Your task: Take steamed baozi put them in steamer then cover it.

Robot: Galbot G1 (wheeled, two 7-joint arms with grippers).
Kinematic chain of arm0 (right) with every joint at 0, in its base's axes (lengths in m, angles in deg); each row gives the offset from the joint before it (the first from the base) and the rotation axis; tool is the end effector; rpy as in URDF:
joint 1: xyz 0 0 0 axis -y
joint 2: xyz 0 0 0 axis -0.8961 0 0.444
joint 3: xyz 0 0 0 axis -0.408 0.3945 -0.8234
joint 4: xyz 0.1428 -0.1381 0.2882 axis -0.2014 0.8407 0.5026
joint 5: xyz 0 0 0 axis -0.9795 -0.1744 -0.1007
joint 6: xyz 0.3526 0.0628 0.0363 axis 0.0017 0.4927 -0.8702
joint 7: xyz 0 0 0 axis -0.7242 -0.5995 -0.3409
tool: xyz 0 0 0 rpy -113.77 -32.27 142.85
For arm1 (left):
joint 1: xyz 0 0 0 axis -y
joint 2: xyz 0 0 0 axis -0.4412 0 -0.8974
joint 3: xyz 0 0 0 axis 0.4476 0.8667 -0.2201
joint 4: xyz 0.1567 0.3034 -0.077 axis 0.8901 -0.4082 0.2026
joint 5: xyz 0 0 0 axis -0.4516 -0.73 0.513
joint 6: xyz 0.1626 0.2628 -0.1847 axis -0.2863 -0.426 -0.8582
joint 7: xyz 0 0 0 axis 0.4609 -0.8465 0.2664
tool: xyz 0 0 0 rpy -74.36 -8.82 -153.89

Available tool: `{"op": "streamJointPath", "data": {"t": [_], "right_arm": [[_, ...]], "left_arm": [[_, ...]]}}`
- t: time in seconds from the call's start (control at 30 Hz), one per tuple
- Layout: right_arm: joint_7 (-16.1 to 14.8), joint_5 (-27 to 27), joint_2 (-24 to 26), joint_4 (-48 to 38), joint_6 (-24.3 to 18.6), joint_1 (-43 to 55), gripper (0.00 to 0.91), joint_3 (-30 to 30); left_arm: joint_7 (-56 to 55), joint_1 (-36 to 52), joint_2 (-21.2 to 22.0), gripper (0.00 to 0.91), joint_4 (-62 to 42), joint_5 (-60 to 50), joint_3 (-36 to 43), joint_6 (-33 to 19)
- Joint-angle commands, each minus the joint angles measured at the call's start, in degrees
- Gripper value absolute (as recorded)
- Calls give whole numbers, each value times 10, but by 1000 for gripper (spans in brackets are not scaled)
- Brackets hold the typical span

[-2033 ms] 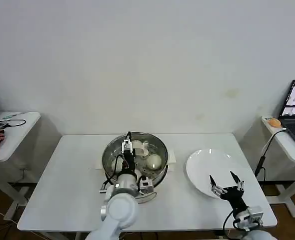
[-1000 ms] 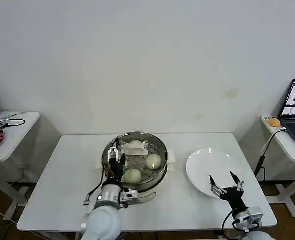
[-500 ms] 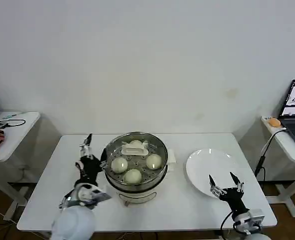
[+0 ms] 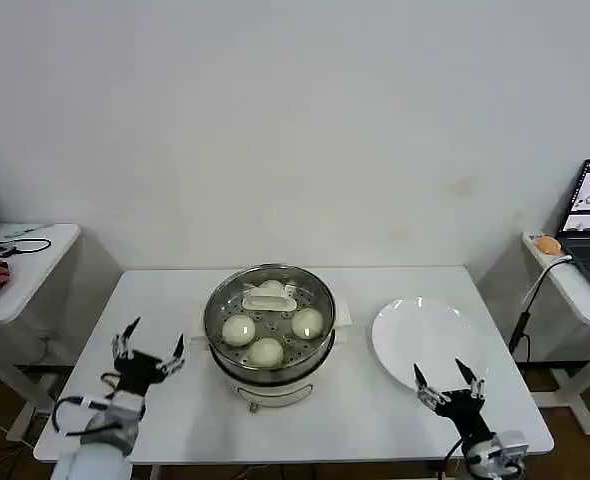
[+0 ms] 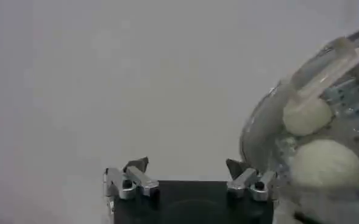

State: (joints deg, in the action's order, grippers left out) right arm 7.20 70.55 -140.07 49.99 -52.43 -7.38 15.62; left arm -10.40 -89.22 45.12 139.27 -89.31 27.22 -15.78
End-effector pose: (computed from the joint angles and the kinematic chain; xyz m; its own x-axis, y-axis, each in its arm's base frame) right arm 0.1711 -0.1002 -0.3226 -0.9718 -0.0903 0.2176 -0.0898 0.9959 0.0122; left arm 0.2129 0.0838 -0.2670 -0.9758 -0.0222 0.2177 0.0891 0.8683 0.4879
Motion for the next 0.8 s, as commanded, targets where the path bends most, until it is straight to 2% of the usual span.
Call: {"op": "streamJointPath", "data": {"t": [0.03,0.13,0.2,0.37,0.5,0.8], "right_arm": [[4,-12,4,10,8,-24,907,12],[-2,1,1,17,13,-28,907,10],[8,-11,-4,24,24,-27,907,10],[12,-2,-6,21,22,-25,907,13],[1,12,-2,23,20,-32,907,13],[7,5,-4,19,25,-28,907,13]], "left_arm": [[-5,-108,29,907,-23,120,-59,-50],[-5,-120,28,907,-25,111,-54,-61],[-6,-127,28,907,-21,112,-52,-63],[-11,-129,38,907,-11,110,-51,-63],[-16,-128,44,907,-6,106,-51,-60],[-16,-131,52,907,2,105,-49,-61]]}}
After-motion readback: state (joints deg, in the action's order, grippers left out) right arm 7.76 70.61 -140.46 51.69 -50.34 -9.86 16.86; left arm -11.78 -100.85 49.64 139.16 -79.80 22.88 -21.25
